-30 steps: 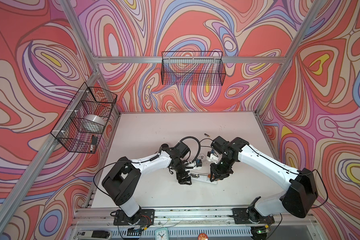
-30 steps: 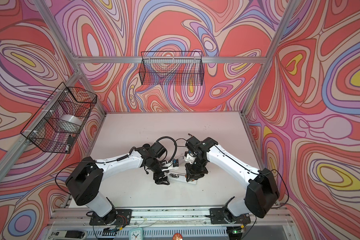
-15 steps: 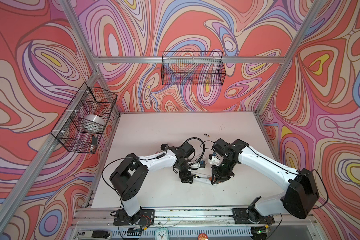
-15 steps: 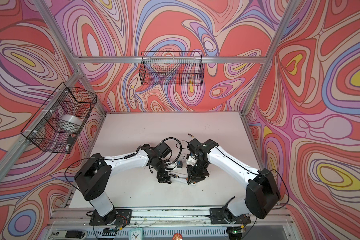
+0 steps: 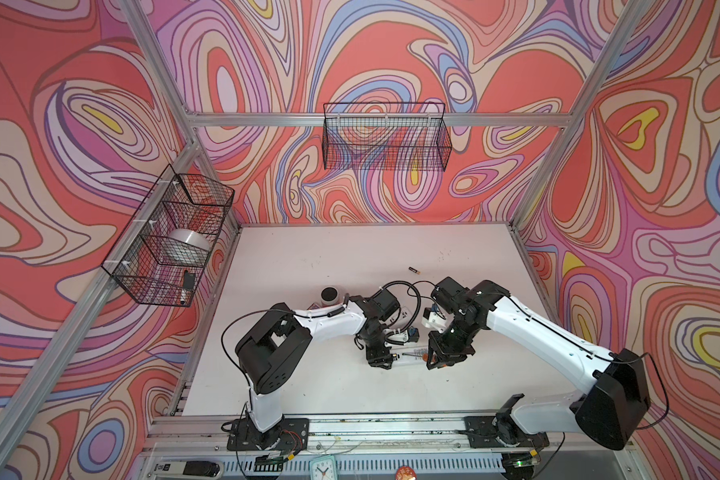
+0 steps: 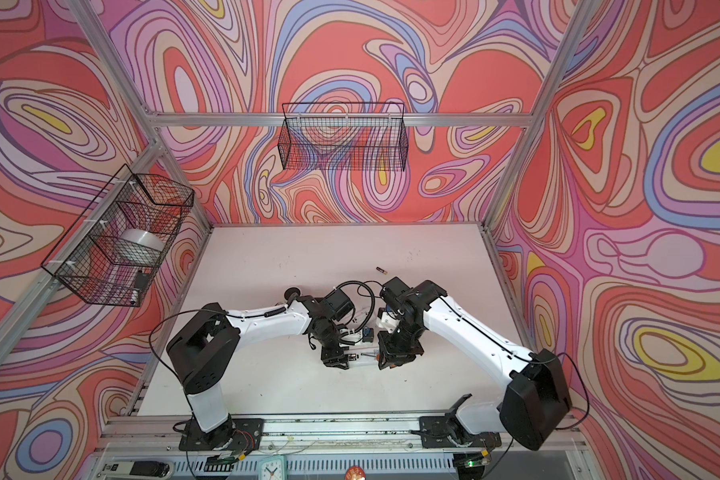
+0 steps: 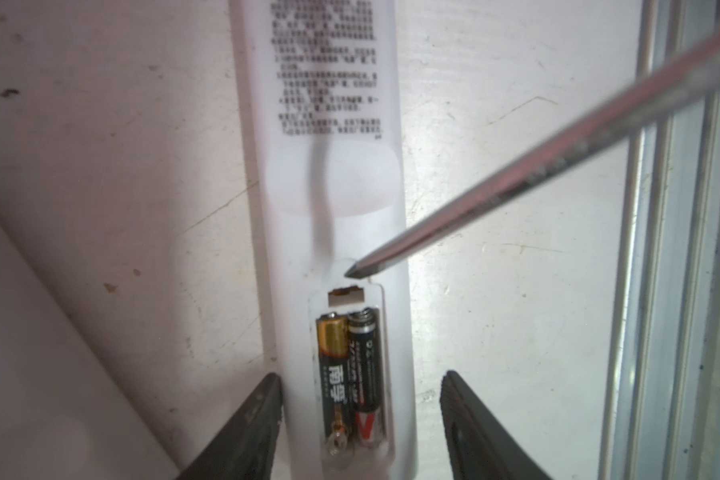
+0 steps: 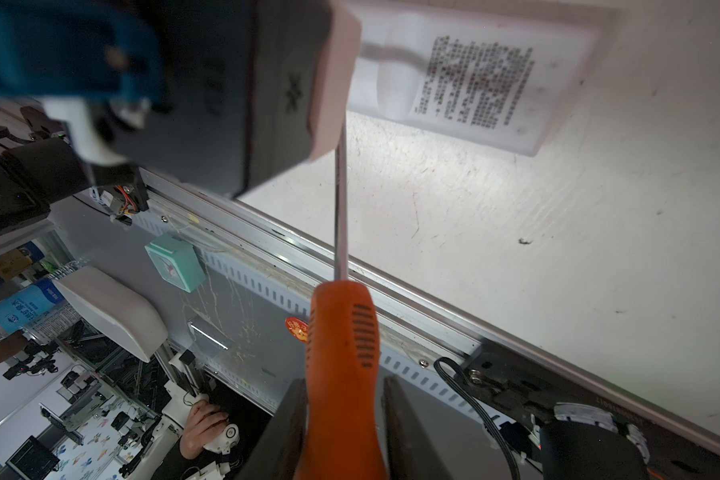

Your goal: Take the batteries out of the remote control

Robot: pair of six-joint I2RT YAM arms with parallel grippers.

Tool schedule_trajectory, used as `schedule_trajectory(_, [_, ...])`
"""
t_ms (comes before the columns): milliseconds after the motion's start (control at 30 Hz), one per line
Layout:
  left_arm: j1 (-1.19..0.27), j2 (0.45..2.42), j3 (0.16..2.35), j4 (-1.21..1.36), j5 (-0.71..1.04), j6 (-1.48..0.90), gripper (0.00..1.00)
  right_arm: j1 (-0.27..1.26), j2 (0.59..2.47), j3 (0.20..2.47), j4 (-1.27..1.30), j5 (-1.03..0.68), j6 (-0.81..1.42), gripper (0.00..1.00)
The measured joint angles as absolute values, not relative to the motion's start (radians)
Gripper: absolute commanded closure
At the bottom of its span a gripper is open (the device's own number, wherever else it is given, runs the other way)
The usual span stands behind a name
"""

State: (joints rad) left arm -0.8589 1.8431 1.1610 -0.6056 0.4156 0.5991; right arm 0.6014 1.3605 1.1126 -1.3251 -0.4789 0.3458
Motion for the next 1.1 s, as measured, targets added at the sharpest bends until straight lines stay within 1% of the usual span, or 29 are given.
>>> schedule_trajectory(100, [-0.860,1.854,1.167,-0.606,0.414,0.586,0.49,0.596,1.361,1.113,-1.330,-0.480,0.340,1.00])
schedule_trajectory(167, [-0.863,1.853,1.167,-0.604,0.411,0.571,0.43,0.595,1.361,1.113,-1.333,-0.482,0.332,1.00])
schedule_trajectory(233, [-0.865,1.853,1.165,-0.601,0.407,0.553,0.40,0.594,1.361,1.113,-1.332,-0.495,0.320,1.00])
schedule_trajectory(500, [-0.880,1.853,1.154,-0.591,0.385,0.477,0.39,0.594,1.370,1.112,-1.334,-0.547,0.257,1.00])
schedule_trajectory(567, [-0.884,1.853,1.154,-0.585,0.381,0.461,0.41,0.592,1.380,1.112,-1.338,-0.548,0.244,1.00])
schedule_trajectory(700, [-0.886,1.855,1.154,-0.578,0.370,0.428,0.52,0.575,1.384,1.104,-1.341,-0.547,0.232,1.00])
schedule_trajectory(800, [-0.886,1.860,1.160,-0.582,0.369,0.412,0.56,0.559,1.384,1.103,-1.349,-0.547,0.228,1.00])
schedule_trajectory(967, [-0.888,1.861,1.162,-0.583,0.368,0.388,0.58,0.522,1.380,1.134,-1.401,-0.540,0.227,1.00])
schedule_trajectory(1000, [-0.889,1.861,1.162,-0.582,0.366,0.380,0.56,0.504,1.376,1.142,-1.410,-0.539,0.228,1.00])
schedule_trajectory(1100, [-0.892,1.859,1.161,-0.575,0.361,0.342,0.36,0.444,1.364,1.161,-1.435,-0.540,0.227,1.00])
